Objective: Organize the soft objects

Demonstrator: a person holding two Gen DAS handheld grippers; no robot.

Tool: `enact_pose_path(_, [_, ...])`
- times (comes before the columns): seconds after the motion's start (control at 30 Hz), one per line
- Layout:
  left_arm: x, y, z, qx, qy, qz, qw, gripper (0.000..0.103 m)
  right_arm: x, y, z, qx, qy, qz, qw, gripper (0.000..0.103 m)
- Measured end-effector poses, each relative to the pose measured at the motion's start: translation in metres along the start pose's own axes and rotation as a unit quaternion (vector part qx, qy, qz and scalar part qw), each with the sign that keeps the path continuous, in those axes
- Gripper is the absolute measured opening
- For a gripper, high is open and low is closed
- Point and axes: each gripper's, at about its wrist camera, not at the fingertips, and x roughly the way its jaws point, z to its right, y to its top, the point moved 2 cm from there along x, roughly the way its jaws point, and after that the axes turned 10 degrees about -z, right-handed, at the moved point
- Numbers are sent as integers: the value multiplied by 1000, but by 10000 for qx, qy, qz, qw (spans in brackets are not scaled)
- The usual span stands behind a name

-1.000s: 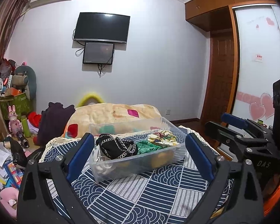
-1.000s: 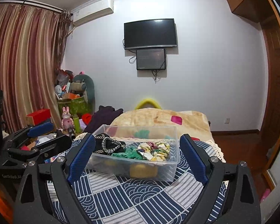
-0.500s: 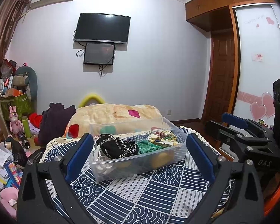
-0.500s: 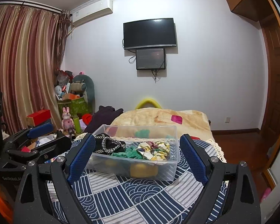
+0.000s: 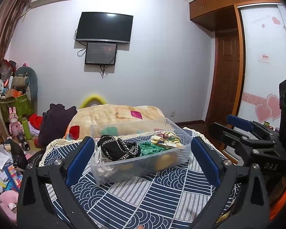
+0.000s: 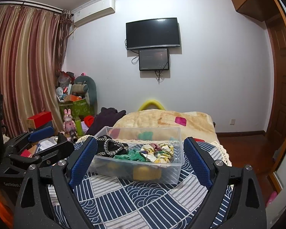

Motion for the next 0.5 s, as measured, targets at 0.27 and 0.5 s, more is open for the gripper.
enact_pose_path(0.27, [2, 0, -4, -145, -22, -78, 9999, 102, 0, 0, 1, 5, -2, -4, 10000, 91])
enact_pose_path(0.5, [7, -2, -4, -226, -156, -199, 9994, 102, 1, -3, 0, 10, -8, -27, 10000, 91])
